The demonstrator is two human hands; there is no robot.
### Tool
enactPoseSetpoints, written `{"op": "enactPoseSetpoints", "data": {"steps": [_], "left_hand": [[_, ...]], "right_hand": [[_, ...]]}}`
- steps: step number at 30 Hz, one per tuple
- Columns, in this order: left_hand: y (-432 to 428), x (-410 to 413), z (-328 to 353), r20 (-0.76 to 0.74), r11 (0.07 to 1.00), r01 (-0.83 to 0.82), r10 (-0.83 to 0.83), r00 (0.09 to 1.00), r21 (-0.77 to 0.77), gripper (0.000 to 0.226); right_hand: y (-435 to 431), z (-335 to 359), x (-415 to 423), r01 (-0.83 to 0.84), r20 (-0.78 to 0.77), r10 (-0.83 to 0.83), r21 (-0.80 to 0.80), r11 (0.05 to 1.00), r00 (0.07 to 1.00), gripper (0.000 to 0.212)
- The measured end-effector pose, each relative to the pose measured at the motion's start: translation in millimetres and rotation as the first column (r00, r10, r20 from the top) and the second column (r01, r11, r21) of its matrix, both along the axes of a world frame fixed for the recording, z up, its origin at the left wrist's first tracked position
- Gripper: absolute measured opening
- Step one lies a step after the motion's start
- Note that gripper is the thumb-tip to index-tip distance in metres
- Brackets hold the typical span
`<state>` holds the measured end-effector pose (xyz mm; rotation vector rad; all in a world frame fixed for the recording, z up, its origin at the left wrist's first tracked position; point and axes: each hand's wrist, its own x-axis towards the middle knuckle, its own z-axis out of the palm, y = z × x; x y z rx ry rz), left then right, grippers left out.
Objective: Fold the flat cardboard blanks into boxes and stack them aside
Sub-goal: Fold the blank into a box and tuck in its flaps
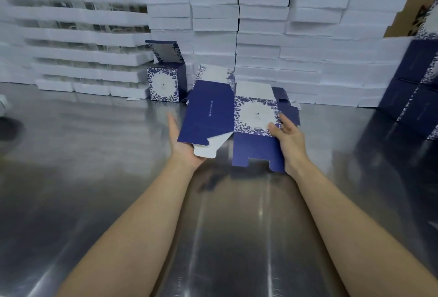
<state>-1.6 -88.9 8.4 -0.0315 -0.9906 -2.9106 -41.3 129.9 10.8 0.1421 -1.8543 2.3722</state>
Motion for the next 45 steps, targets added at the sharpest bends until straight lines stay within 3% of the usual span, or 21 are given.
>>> {"op": "enactPoseSetpoints", "data": {"steps": [2, 5, 7, 9, 12, 14, 16, 18, 19, 21, 23, 25, 26, 28, 30, 32, 35, 40, 45], "left_hand": [[-2, 3, 5, -0.053, 0.998, 0.065, -0.064, 0.997, 0.024, 0.079], [-3, 2, 9, -0.064, 0.995, 0.046, -0.052, 0.997, -0.089, 0.076], [2, 1, 11, -0.037, 0.975, 0.043, -0.053, 0.998, -0.216, 0.075], [10, -5, 9, -0.015, 0.934, 0.021, -0.028, 0.999, -0.358, 0.065], [29, -9, 6, 0.075, 0.855, 0.076, -0.044, 0.996, -0.513, 0.045], [31, -15, -3, 0.272, 0.881, 0.208, -0.095, 0.958, -0.426, 0.042], [30, -16, -9, 0.37, 0.918, 0.202, -0.066, 0.927, -0.341, 0.044], [23, -7, -3, 0.297, 0.937, 0.101, 0.004, 0.955, -0.335, 0.038], [22, -1, 4, 0.219, 0.911, -0.009, 0.108, 0.97, -0.411, 0.035], [4, -7, 12, 0.143, 0.858, -0.265, 0.359, 0.922, -0.44, 0.038], [-19, -16, 12, 0.049, 0.684, -0.438, 0.568, 0.822, -0.584, 0.038], [-31, -17, 9, -0.22, 0.347, -0.527, 0.634, 0.741, -0.776, 0.035], [-27, -17, 5, -0.362, 0.21, -0.545, 0.551, 0.752, -0.812, 0.035], [-8, -19, -6, -0.523, -0.065, -0.522, 0.196, 0.829, -0.851, 0.038], [14, -26, -20, -0.332, -0.403, -0.358, -0.136, 0.933, -0.842, 0.045], [21, -33, -24, -0.122, -0.583, -0.153, -0.093, 0.988, -0.798, 0.053], [19, -38, -21, -0.052, -0.676, -0.009, 0.044, 0.998, -0.737, 0.07], [13, -35, -18, 0.029, -0.655, 0.126, 0.157, 0.987, -0.745, 0.09], [3, -29, -14, 0.07, -0.655, 0.22, 0.247, 0.966, -0.722, 0.094]], "right_hand": [[0, 2, 2, -0.019, 0.005, 0.02, -0.015, 1.0, 1.0, 0.048], [0, 8, 4, -0.128, 0.028, 0.134, -0.165, 0.978, 0.991, 0.024], [1, 14, 2, -0.167, 0.0, 0.172, -0.241, 0.956, 0.985, 0.032], [-3, 21, 2, -0.181, -0.051, 0.174, -0.213, 0.96, 0.983, 0.031], [-17, 28, 2, -0.193, -0.161, 0.188, -0.019, 0.981, 0.969, 0.037], [-22, 27, 2, -0.062, -0.334, 0.184, 0.345, 0.937, 0.924, 0.034], [-22, 16, -2, 0.126, -0.459, 0.297, 0.691, 0.712, 0.837, 0.038], [-21, -3, -5, 0.126, -0.312, 0.407, 0.898, 0.423, 0.858, 0.045], [-19, -12, -7, 0.095, -0.207, 0.424, 0.958, 0.269, 0.882, 0.048], [-18, -23, -7, 0.06, -0.084, 0.413, 0.996, 0.07, 0.907, 0.051], [-18, -24, -6, 0.072, -0.072, 0.409, 0.997, 0.015, 0.91, 0.053], [-22, -23, -4, 0.077, -0.056, 0.42, 0.997, -0.032, 0.906, 0.054], [-26, -22, -3, 0.07, -0.04, 0.427, 0.996, -0.053, 0.904, 0.054], [-32, -22, -1, 0.042, -0.003, 0.439, 0.996, -0.079, 0.898, 0.052], [-35, -20, 0, 0.007, 0.021, 0.444, 0.998, -0.061, 0.896, 0.052], [-34, -18, -1, -0.024, 0.033, 0.406, 0.999, -0.029, 0.913, 0.053], [-35, -19, -4, -0.034, 0.05, 0.28, 0.997, -0.063, 0.959, 0.058], [-11, -18, -14, -0.073, 0.078, 0.05, 0.993, -0.098, 0.996, 0.074], [16, -17, -19, -0.081, 0.084, 0.028, 0.992, -0.101, 0.996, 0.069]]}}
